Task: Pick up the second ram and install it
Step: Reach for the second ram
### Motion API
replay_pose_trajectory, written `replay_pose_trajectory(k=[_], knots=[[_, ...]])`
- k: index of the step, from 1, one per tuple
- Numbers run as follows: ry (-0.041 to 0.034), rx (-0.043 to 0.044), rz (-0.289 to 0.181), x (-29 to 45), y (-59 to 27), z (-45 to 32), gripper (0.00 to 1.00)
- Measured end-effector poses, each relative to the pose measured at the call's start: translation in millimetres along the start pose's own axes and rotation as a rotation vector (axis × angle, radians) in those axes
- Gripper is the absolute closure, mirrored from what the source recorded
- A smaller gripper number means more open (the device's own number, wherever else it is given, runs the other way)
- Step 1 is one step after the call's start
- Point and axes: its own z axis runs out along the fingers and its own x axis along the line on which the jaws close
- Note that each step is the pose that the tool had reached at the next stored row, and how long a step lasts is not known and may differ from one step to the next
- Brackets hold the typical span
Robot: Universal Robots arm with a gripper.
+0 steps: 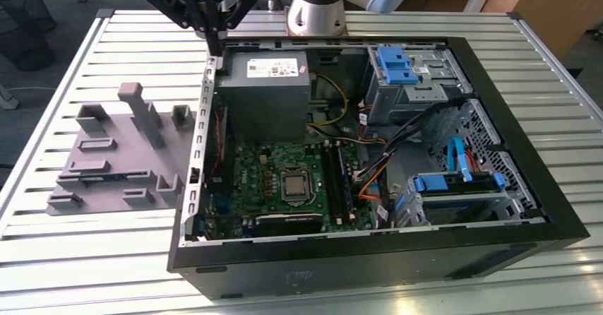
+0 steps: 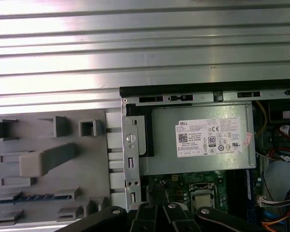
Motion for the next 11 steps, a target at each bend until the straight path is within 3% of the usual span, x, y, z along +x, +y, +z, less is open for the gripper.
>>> replay_pose_trajectory(k=[11], knots=[[0.0, 0.0, 0.0, 5.9, -0.5, 0.0, 0.89]])
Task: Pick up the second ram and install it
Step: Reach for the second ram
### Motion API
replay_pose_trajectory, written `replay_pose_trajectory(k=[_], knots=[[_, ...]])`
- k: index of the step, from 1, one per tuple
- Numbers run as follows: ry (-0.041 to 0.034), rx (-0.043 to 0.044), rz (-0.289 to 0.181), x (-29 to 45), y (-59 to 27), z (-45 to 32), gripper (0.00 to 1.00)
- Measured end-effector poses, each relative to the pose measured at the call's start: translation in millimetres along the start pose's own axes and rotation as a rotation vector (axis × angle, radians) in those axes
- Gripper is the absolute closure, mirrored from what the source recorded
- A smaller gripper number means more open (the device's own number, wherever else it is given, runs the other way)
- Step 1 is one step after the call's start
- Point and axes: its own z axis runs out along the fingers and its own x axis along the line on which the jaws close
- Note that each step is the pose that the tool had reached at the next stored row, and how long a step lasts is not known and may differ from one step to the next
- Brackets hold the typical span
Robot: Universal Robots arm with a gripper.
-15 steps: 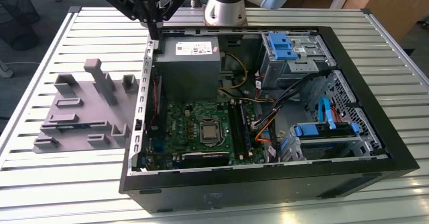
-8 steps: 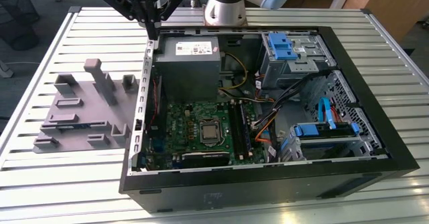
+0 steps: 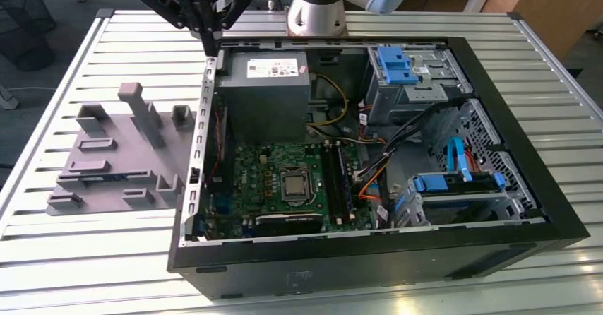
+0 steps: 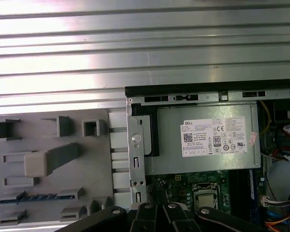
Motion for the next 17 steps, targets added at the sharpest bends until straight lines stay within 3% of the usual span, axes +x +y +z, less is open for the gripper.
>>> replay_pose_trajectory(k=[17], knots=[[0.0, 0.0001, 0.0, 10.4, -0.8, 0.0, 0.89]])
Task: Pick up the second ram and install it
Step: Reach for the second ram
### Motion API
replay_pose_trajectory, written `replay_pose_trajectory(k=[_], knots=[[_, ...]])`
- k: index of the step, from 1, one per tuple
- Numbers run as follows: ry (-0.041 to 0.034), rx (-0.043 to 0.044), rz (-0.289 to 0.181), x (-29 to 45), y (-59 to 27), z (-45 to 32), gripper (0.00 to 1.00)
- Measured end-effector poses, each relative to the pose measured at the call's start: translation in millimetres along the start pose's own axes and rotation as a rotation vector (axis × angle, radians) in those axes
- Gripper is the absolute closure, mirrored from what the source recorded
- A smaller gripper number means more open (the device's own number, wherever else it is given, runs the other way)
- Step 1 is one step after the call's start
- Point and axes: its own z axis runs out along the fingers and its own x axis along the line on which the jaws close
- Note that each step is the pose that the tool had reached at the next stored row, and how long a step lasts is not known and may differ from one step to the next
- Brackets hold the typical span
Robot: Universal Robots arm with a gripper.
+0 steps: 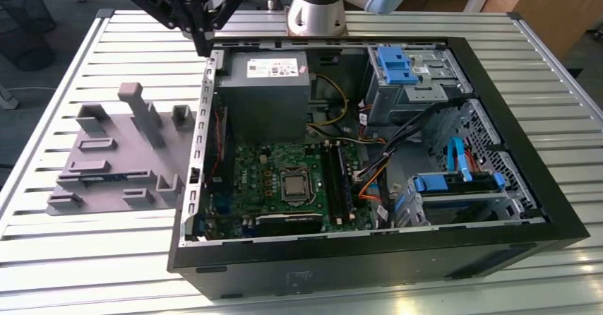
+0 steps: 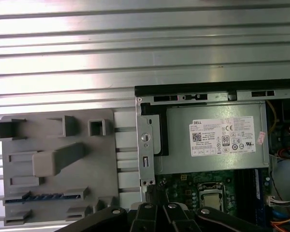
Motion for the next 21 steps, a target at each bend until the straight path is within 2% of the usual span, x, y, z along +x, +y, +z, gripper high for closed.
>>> replay_pose_trajectory(k=[21], knots=[[0.0001, 0.0, 0.0, 11.2, -0.9, 0.4, 0.89]])
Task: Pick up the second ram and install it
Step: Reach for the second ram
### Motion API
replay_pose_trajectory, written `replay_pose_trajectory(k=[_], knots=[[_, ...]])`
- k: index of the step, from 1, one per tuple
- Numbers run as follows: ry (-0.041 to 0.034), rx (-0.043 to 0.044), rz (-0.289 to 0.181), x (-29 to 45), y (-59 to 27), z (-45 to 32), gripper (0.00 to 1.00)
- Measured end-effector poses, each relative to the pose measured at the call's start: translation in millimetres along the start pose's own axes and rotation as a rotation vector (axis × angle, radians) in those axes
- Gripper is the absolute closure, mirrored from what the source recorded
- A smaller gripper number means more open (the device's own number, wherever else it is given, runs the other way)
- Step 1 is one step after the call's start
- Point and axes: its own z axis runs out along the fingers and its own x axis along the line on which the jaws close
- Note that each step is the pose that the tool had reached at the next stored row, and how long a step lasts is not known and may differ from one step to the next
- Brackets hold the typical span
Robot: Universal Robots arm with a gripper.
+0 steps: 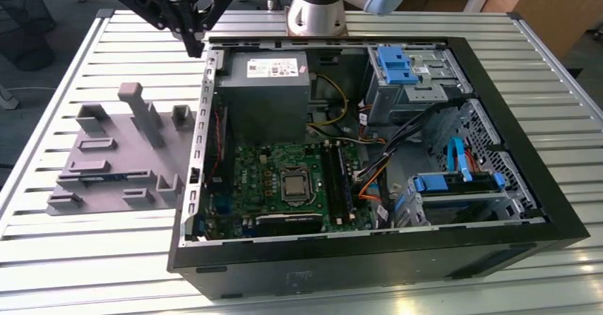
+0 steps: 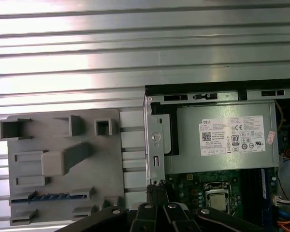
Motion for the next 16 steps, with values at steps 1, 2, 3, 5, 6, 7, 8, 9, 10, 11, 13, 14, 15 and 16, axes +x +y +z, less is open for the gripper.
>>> replay_pose_trajectory(k=[1, 2, 3, 5, 6, 7, 8, 9, 10, 11, 13, 14, 15, 16], knots=[[0.0, 0.0, 0.0, 0.6, 0.0, 0.0, 0.89], [0.0, 0.0, 0.0, 1.1, -0.1, 0.1, 0.89], [0.0, 0.0, 0.0, 1.7, -0.1, 0.1, 0.89], [0.0, 0.0, 0.0, 2.9, -0.2, 0.2, 0.89], [0.0, 0.0, 0.0, 3.5, -0.3, 0.2, 0.89], [0.0, 0.0, 0.0, 4.2, -0.3, 0.2, 0.89], [0.0, 0.0, 0.0, 4.8, -0.4, 0.3, 0.89], [0.0, 0.0, 0.0, 5.4, -0.4, 0.3, 0.89], [0.0001, 0.0, 0.0, 6.1, -0.5, 0.3, 0.89], [0.0001, 0.0, 0.0, 6.7, -0.5, 0.3, 0.89], [0.0001, 0.0, 0.0, 8.0, -0.6, 0.4, 0.89], [0.0, 0.0, 0.0, 8.6, -0.7, 0.5, 0.89], [0.0001, 0.0, 0.0, 9.3, -0.7, 0.5, 0.89], [0.0001, 0.0, 0.0, 10.0, -0.8, 0.5, 0.89]])
